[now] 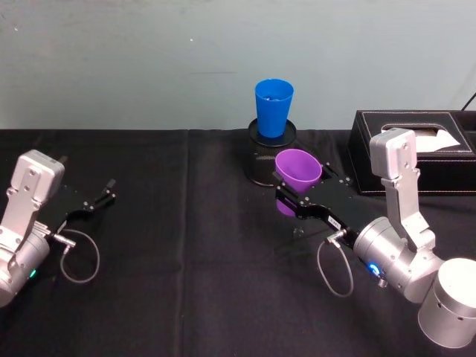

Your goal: Pick up one cup with a gripper and tap it against the other cup.

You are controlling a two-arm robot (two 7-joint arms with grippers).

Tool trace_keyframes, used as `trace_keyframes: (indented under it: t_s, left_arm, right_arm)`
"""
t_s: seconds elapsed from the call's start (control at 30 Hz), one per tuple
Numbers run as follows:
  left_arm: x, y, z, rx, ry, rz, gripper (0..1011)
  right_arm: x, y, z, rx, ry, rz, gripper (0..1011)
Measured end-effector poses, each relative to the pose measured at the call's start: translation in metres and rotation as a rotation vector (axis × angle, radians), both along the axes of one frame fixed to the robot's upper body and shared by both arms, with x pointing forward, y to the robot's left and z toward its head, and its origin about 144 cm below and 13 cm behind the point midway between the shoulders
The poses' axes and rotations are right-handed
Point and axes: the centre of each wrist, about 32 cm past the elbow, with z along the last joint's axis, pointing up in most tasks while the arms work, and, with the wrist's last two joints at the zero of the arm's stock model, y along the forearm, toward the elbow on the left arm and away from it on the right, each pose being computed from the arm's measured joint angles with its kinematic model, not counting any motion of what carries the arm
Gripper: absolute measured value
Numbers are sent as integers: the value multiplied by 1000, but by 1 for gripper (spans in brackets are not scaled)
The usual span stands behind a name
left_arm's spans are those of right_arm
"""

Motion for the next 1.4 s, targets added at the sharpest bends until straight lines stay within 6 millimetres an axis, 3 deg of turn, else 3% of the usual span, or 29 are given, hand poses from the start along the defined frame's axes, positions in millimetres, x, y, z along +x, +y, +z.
trace_keyframes:
  t_s: [1.4]
  left_arm:
    - [0,0,0,0,0,0,1000]
  right_arm:
    - [0,0,0,0,0,0,722]
